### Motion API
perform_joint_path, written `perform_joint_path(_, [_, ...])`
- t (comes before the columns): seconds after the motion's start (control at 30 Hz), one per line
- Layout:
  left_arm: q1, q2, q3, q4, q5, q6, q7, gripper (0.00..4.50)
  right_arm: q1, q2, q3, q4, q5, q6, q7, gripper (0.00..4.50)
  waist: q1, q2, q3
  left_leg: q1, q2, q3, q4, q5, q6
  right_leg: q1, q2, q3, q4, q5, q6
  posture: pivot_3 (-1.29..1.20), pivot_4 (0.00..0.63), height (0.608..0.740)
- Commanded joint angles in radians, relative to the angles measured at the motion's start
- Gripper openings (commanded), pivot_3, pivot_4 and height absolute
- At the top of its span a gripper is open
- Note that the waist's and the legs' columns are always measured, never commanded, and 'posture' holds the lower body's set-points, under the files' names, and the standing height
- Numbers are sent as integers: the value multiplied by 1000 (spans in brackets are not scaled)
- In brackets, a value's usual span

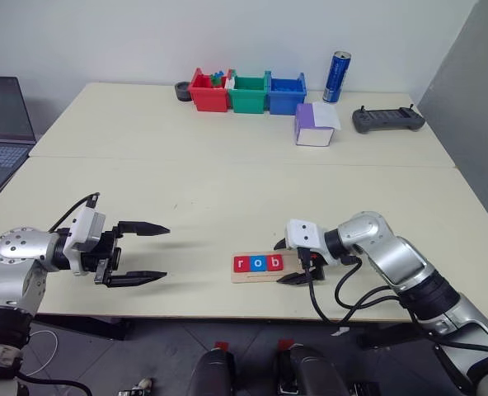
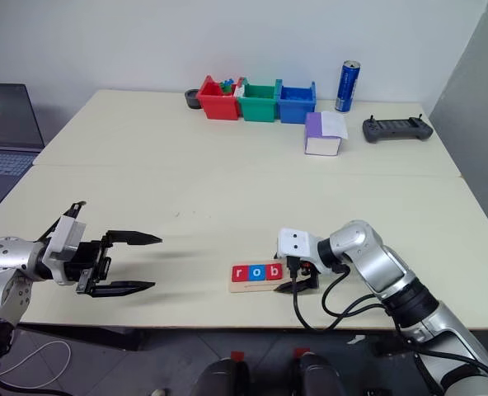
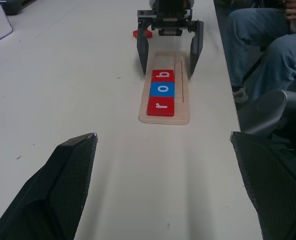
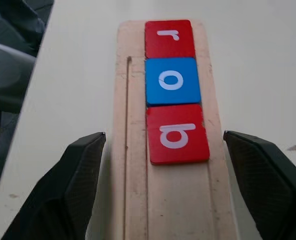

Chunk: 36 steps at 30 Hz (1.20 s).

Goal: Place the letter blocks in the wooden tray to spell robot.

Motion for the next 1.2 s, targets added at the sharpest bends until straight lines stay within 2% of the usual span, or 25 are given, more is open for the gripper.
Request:
perform_joint_path(0.03, [-23, 3, 6, 1, -5, -11, -6, 4500, 13, -31, -136, -104, 80, 72, -34, 3802, 0, 0, 0, 0, 0, 0, 0, 0, 0, 0, 0, 0, 0, 0, 0, 0, 150, 740])
perform_joint_path(0.13, [-31, 1, -2, 10, -4, -16, -6, 4500, 60, -66, -305, -227, 170, 197, -103, 3802, 1, 0, 0, 0, 0, 0, 0, 0, 0, 0, -1, 0, 0, 0, 0, 0, 150, 740])
perform_joint_path(0.3, [-48, -2, -24, 30, -5, -26, -6, 4500, 212, -8, -627, -353, 270, 386, -345, 3802, 3, -1, 0, 0, 0, 0, 0, 0, 0, 0, -1, 0, -1, 0, 0, 0, 150, 740])
perform_joint_path(0.47, [-81, -4, -58, 52, -9, -34, -6, 4500, 423, 65, -742, -398, 236, 377, -543, 3802, 7, 0, 0, 0, -1, 0, -1, 0, 0, 0, -1, 0, 0, 0, 0, 0, 150, 740])
perform_joint_path(0.57, [-105, 0, -78, 68, -11, -37, -6, 4500, 470, 106, -750, -421, 248, 363, -606, 3802, -3, 0, 0, 0, 0, 0, -1, 0, 0, 0, -1, 1, 1, 0, 0, 0, 150, 740])
perform_joint_path(0.73, [-138, 4, -106, 91, -12, -50, -6, 4500, 467, 120, -681, -335, 196, 293, -684, 3802, -4, 0, 0, 1, 0, 0, -1, 0, 0, 0, 0, 1, 1, 0, 0, 0, 150, 740])
perform_joint_path(1.13, [-108, 12, -92, 78, -24, -59, -6, 4500, 463, 143, -565, -175, 140, 188, -766, 3802, -2, 0, 0, 0, 0, 0, -1, 0, 0, 0, 0, 1, 0, 0, 0, 0, 150, 740])
perform_joint_path(1.2, [-107, 11, -89, 77, -23, -58, -6, 4500, 463, 145, -558, -159, 138, 177, -772, 3433, -2, 0, 0, 1, 0, 0, -1, 0, 0, 0, 0, 1, 0, 0, 0, 0, 150, 740])
